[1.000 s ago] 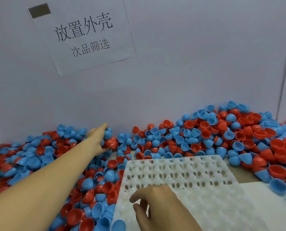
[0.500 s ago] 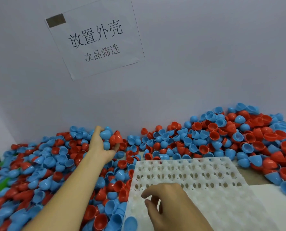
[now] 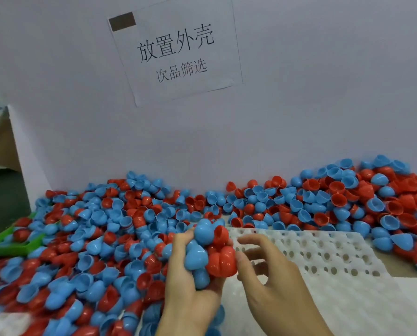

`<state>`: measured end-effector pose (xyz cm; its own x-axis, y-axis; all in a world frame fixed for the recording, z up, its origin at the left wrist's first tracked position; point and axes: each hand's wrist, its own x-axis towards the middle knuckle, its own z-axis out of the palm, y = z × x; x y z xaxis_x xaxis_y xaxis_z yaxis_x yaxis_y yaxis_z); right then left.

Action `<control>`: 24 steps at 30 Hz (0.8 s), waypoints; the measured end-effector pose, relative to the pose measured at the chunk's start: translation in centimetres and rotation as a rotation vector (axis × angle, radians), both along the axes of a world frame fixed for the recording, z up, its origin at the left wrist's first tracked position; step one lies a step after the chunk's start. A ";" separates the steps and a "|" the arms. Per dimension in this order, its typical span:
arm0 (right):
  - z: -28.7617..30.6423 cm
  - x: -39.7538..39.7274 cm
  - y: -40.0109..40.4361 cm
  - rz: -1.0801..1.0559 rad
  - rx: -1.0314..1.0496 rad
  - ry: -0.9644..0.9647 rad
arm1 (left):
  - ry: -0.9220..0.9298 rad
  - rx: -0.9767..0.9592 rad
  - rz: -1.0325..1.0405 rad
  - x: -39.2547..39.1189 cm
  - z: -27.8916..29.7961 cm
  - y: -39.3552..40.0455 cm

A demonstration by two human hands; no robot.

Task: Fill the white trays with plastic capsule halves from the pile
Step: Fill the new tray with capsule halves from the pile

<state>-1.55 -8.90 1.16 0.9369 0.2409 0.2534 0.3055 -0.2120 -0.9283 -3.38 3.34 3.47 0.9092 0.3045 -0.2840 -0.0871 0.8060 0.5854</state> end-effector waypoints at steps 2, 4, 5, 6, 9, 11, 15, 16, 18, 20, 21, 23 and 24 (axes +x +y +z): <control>-0.1 0.2 0.0 -0.027 0.029 -0.015 | -0.017 0.029 -0.049 0.1 -0.5 -0.1; -0.3 0.4 0.0 -0.066 0.063 -0.045 | -0.072 0.104 -0.088 0.1 -1.1 0.2; -0.3 0.5 -0.1 -0.084 0.079 -0.062 | -0.111 0.145 -0.115 0.2 -1.2 0.3; -0.3 0.6 -0.1 -0.093 0.090 -0.078 | -0.145 0.179 -0.145 0.3 -1.4 0.5; -0.3 0.7 -0.3 -0.095 0.072 -0.127 | -0.214 0.269 -0.221 0.7 -2.0 0.7; -0.2 0.6 -0.5 -0.101 0.040 -0.165 | -0.257 0.340 -0.263 0.8 -2.3 0.5; -0.2 0.6 -0.7 -0.142 0.032 -0.191 | -0.269 0.397 -0.274 0.8 -2.5 0.1; -0.2 0.6 -0.8 -0.152 0.054 -0.177 | -0.262 0.398 -0.270 0.8 -2.5 0.1; -0.2 0.7 -0.9 -0.162 0.099 -0.136 | -0.247 0.399 -0.264 0.8 -2.6 0.1; -0.3 0.8 -0.9 -0.172 0.133 -0.106 | -0.240 0.398 -0.263 0.8 -2.6 0.0; -0.3 0.8 -0.9 -0.181 0.145 -0.101 | -0.240 0.393 -0.265 0.8 -2.6 0.0; -0.3 0.8 -0.8 -0.200 0.165 -0.114 | -0.249 0.372 -0.265 0.8 -2.4 -0.2; -0.3 0.8 -0.8 -0.208 0.169 -0.125 | -0.255 0.359 -0.263 0.8 -2.4 -0.3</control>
<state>-0.73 -9.66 0.86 0.9207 -0.0087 0.3902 0.3859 -0.1278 -0.9136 -2.61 3.06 1.07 0.9948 0.0942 0.0373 -0.0848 0.5720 0.8159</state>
